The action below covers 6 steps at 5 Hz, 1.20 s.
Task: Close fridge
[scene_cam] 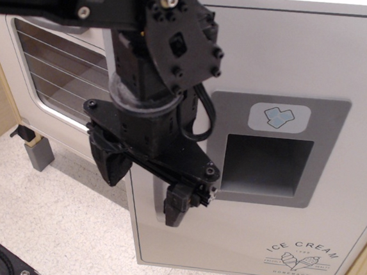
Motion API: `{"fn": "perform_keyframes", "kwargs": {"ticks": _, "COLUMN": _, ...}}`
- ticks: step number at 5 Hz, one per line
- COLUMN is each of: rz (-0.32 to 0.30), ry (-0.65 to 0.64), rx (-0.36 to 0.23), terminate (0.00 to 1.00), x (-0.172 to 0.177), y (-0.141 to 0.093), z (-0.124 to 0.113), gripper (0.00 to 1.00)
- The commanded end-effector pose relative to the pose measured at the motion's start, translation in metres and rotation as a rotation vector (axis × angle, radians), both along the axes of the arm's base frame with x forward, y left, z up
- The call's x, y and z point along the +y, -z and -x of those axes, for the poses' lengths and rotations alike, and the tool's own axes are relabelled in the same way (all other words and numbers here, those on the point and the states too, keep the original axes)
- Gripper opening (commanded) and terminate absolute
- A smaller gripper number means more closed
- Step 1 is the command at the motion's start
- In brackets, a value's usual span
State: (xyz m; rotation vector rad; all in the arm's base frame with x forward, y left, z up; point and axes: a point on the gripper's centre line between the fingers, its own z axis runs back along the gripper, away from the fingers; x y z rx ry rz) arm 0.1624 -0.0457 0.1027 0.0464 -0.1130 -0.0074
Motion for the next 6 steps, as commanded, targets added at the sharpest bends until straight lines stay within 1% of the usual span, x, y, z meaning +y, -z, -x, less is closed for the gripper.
{"fn": "perform_keyframes", "kwargs": {"ticks": 1, "rz": 0.000, "ry": 0.000, "rx": 0.000, "terminate": 0.00, "x": 0.000, "y": 0.000, "z": 0.000, "gripper": 1.00}}
{"fn": "perform_keyframes", "kwargs": {"ticks": 2, "rz": -0.006, "ry": -0.022, "rx": -0.100, "terminate": 0.00, "x": 0.022, "y": -0.004, "z": -0.020, "gripper": 1.00}}
{"fn": "perform_keyframes", "kwargs": {"ticks": 3, "rz": -0.005, "ry": -0.088, "rx": -0.170, "terminate": 0.00, "x": 0.037, "y": -0.018, "z": -0.039, "gripper": 1.00}}
{"fn": "perform_keyframes", "kwargs": {"ticks": 4, "rz": 0.005, "ry": -0.138, "rx": -0.204, "terminate": 0.00, "x": 0.048, "y": -0.030, "z": -0.057, "gripper": 1.00}}
{"fn": "perform_keyframes", "kwargs": {"ticks": 5, "rz": 0.021, "ry": -0.171, "rx": -0.240, "terminate": 0.00, "x": 0.052, "y": -0.031, "z": -0.071, "gripper": 1.00}}
{"fn": "perform_keyframes", "kwargs": {"ticks": 6, "rz": 0.010, "ry": -0.177, "rx": -0.270, "terminate": 0.00, "x": 0.052, "y": -0.029, "z": -0.085, "gripper": 1.00}}
